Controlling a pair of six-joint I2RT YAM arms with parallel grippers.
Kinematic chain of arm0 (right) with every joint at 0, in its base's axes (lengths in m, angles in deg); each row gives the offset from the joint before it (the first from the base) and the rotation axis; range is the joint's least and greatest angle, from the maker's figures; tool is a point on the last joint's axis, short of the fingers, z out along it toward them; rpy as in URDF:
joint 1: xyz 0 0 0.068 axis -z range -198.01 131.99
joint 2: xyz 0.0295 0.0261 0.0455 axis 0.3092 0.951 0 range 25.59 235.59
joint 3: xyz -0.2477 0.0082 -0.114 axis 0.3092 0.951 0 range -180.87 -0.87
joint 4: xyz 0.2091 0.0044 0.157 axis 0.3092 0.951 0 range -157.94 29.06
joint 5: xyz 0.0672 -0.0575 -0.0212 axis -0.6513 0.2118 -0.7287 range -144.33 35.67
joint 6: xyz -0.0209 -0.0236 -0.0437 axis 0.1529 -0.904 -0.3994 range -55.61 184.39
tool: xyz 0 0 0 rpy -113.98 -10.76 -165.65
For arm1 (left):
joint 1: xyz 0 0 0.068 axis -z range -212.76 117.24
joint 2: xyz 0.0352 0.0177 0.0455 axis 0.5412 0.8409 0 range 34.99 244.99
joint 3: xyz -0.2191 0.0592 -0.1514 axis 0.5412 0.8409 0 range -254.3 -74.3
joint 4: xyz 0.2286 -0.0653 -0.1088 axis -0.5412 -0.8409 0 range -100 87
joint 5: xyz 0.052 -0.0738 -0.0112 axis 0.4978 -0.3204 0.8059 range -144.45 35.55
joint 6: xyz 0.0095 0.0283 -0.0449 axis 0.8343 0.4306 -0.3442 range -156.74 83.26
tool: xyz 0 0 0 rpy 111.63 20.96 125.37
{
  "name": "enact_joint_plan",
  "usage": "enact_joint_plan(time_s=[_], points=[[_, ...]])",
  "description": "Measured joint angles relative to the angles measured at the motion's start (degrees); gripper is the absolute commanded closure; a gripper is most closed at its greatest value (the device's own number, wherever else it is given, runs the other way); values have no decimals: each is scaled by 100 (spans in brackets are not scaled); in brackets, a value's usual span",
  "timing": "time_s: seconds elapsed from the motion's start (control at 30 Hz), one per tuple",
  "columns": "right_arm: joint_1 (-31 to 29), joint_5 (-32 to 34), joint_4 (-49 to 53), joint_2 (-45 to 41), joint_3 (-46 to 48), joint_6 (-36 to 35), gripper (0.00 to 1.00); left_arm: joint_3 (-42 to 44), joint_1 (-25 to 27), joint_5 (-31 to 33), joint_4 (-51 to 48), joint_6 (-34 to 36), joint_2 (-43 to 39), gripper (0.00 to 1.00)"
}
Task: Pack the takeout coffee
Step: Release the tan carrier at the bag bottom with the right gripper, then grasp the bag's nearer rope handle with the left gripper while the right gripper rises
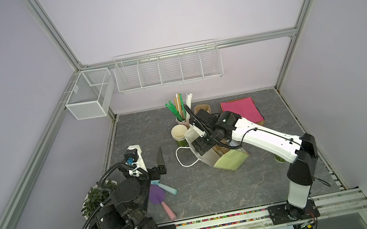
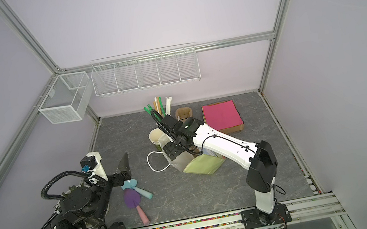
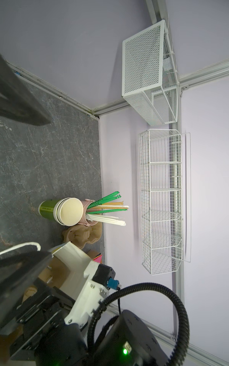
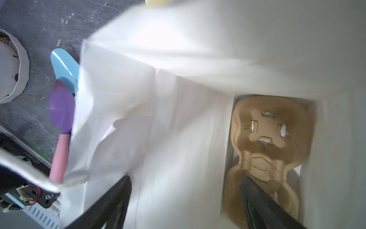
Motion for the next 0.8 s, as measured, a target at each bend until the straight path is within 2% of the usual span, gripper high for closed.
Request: enact_joint_plan(time_s=[0.2,0.43,0.63,0.8], points=[[7,2,15,0,0,0,11,-140,0,-409,-256,-286,273,1],[57,2,11,-2,17,-2,11,-767,0,-1668,-817,-1467,1311,1],[151,2,11,-107,197,-4,11,-177,0,-2039,-850,-2234,1427,0],[168,2,13,-212,295,-7,11,350,-52,-2129,-601,-2592,1303,11]])
